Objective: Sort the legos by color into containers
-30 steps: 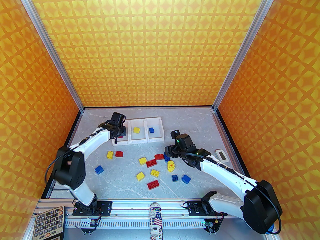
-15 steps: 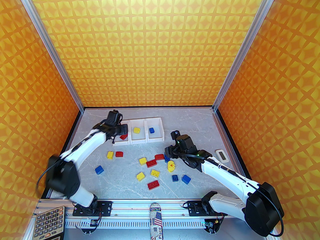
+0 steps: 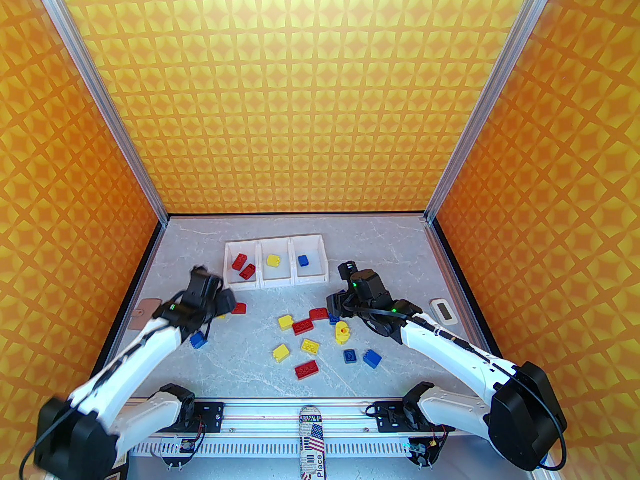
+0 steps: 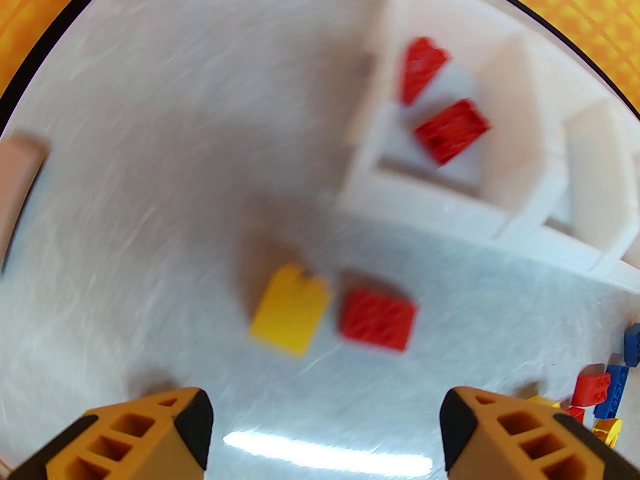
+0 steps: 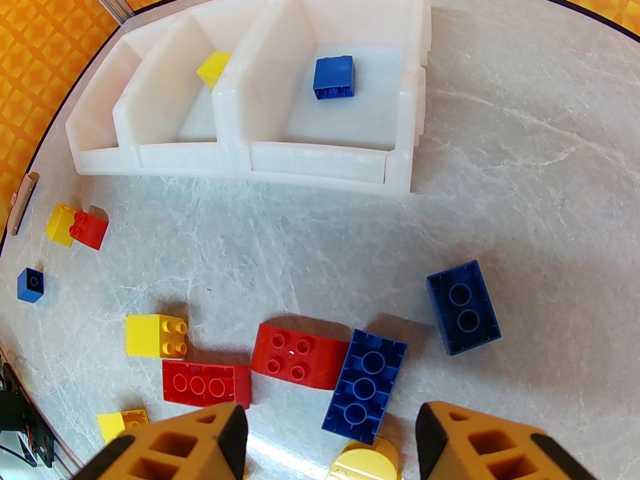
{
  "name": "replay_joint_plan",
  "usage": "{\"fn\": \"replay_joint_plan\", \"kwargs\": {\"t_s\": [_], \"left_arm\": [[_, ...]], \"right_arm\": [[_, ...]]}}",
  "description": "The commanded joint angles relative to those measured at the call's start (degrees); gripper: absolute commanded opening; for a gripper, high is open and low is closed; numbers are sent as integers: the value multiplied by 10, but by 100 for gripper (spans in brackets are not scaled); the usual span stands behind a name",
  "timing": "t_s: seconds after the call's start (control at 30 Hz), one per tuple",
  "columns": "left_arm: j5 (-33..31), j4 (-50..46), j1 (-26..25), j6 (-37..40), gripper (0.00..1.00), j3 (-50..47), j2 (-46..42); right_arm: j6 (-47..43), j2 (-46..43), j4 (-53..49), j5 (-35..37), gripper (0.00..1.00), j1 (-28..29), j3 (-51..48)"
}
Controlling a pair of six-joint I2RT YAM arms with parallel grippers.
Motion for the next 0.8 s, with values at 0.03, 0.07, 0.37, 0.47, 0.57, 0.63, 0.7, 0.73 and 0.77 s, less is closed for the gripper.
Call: {"fn": "replay_joint_plan", "kwargs": {"t_s": [0.03, 0.07, 0.37, 0.47, 0.57, 0.63, 0.7, 0.73, 0.77], "left_arm": [[-38, -55, -2, -85, 82, -29, -53], [-41, -65, -3, -96, 83, -35, -61], [-70, -157, -1, -160, 86, -44, -99], [-66, -156, -1, -168, 88, -49, -75], [-55, -152, -1, -173, 90, -55, -51], [-55, -157, 0, -184, 89, -64, -47], [-56, -148, 7, -188, 90, -80, -60], [-54, -138, 13, -189, 90, -89, -64], [-47, -125, 18, -189, 90, -99, -66]], "right_arm": [[1, 9, 20, -10, 61, 2, 1], [0, 12, 20, -12, 61, 2, 2], [-5, 10, 20, -14, 61, 2, -7], [-6, 8, 21, -13, 61, 2, -8], [-7, 5, 17, -9, 61, 2, -9], [-7, 1, 18, -7, 61, 2, -13], [-8, -5, 16, -5, 61, 2, -14], [-7, -7, 17, -5, 61, 2, -16], [-7, -11, 19, -6, 61, 2, -18]]}}
